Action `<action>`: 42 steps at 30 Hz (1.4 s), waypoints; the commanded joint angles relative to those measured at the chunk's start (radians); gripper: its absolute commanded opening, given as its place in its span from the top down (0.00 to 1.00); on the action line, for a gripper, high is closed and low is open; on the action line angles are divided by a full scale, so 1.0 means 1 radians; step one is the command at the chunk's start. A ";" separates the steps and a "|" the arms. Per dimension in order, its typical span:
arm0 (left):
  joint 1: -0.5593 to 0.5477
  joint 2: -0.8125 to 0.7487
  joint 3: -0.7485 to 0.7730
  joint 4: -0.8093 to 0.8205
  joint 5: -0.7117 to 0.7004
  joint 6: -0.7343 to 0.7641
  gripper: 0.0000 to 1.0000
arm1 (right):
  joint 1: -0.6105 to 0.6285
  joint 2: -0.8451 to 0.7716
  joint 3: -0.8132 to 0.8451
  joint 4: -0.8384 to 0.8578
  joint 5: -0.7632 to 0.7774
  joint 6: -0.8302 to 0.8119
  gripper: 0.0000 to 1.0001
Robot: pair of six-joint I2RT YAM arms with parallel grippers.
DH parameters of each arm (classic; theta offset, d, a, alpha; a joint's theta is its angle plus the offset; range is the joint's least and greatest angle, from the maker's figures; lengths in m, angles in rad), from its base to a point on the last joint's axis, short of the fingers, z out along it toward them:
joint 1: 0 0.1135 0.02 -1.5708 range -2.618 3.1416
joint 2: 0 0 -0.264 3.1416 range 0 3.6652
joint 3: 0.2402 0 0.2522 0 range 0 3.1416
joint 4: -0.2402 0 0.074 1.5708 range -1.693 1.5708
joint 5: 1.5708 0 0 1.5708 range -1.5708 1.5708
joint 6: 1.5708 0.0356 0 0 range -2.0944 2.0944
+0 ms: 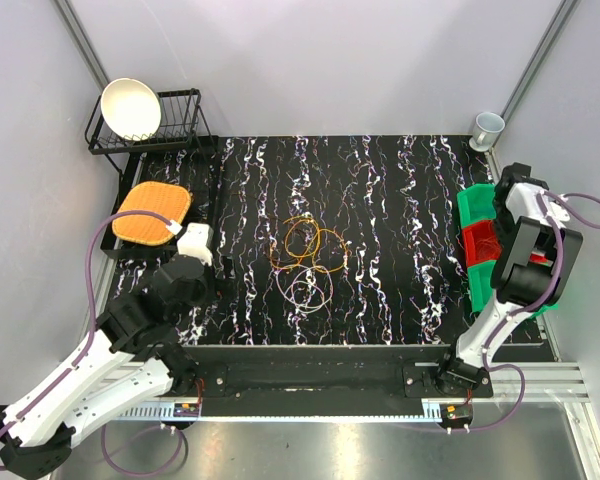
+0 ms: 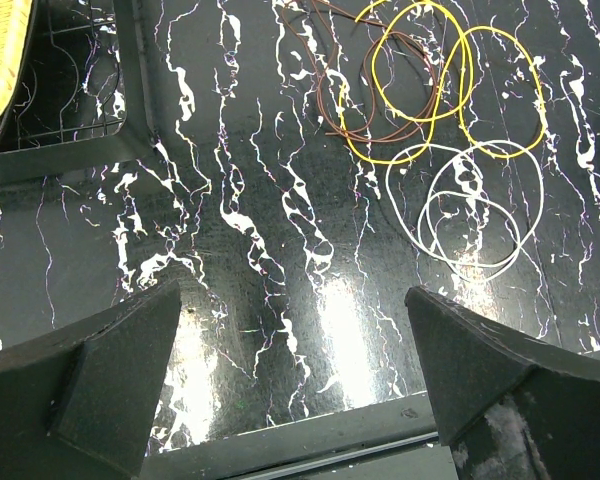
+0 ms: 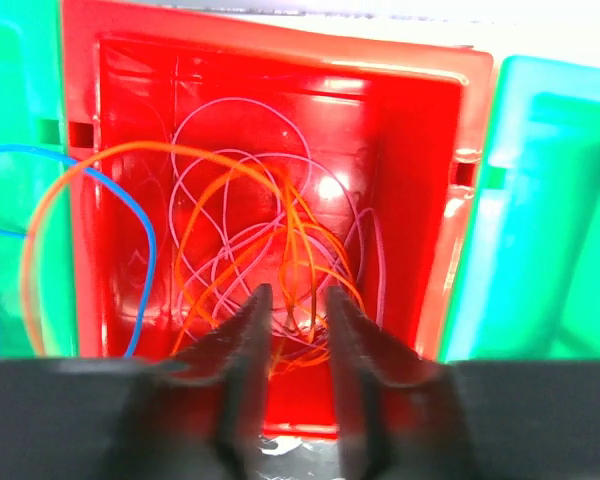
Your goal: Untangle the cables
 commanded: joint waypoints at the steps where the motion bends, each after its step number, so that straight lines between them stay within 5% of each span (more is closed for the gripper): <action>1: -0.005 -0.005 0.004 0.037 -0.021 -0.002 0.01 | -0.001 -0.087 -0.004 -0.036 0.014 0.008 0.56; 3: -0.005 -0.004 0.004 0.037 -0.020 -0.001 0.01 | -0.001 -0.136 -0.012 -0.036 0.003 0.001 0.34; 10: -0.005 0.014 0.009 0.037 -0.021 -0.002 0.01 | -0.001 -0.292 -0.021 -0.039 -0.034 -0.038 0.12; 19: -0.005 0.102 -0.005 0.118 0.005 -0.112 0.01 | 0.122 -0.490 -0.071 0.233 -0.355 -0.295 0.19; 23: -0.006 0.168 -0.033 0.198 0.055 -0.183 0.02 | 0.129 -0.496 -0.029 0.182 -0.310 -0.300 0.00; 25: -0.006 0.203 -0.072 0.260 0.068 -0.217 0.03 | 0.131 -0.489 0.004 0.167 -0.333 -0.329 0.06; 28: -0.008 0.266 -0.123 0.348 0.083 -0.252 0.04 | 0.143 -0.452 0.063 0.146 -0.483 -0.415 0.00; 31: -0.015 0.359 -0.134 0.409 0.085 -0.284 0.06 | 0.180 -0.424 0.102 0.119 -0.459 -0.427 0.04; 42: -0.109 0.657 -0.130 0.589 0.029 -0.390 0.07 | 0.186 -0.619 -0.137 0.418 -0.609 -0.403 0.02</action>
